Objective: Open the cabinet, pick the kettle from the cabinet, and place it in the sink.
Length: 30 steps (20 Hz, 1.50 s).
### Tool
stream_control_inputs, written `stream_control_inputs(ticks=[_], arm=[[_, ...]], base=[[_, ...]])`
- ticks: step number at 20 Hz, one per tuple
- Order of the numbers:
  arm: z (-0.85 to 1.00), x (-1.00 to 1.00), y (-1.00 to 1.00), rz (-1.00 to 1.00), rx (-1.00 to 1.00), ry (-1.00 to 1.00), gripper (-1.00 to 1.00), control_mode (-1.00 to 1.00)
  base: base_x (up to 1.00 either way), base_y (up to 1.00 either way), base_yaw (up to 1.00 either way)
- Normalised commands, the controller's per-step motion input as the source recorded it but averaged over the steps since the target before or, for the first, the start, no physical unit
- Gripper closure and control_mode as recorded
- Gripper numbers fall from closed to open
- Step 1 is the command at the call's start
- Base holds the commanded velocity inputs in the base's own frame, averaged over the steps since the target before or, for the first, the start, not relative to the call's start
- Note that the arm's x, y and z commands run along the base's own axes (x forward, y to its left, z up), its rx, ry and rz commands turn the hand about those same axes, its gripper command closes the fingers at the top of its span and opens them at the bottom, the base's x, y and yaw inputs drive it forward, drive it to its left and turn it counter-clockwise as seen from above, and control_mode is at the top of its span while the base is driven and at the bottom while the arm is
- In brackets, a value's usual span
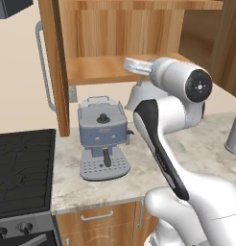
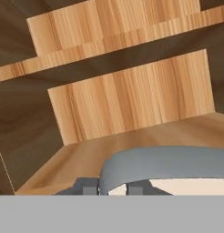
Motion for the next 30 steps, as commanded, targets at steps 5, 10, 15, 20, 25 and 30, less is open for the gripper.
stream_control_inputs(ticks=[5, 10, 15, 20, 25, 30], arm=[[-0.29, -0.17, -0.01, 0.0, 0.0, 0.12, 1.0, -1.0], [-0.33, -0.09, -0.01, 0.0, 0.03, 0.16, 1.0, -1.0], [-0.39, -0.13, -0.02, 0.0, 0.05, 0.04, 1.0, -1.0], [-0.42, -0.08, -0.02, -0.04, 0.08, -0.05, 1.0, -1.0], [-0.42, -0.02, -0.01, -0.05, 0.08, -0.19, 1.0, -1.0], [-0.28, 0.0, -0.01, -0.06, -0.01, -0.19, 1.0, -1.0]], base=[[0.0, 0.0, 0.0], [0.0, 0.0, 0.0], [0.0, 0.0, 0.0], [0.0, 0.0, 0.0], [0.0, 0.0, 0.0], [0.0, 0.0, 0.0]])
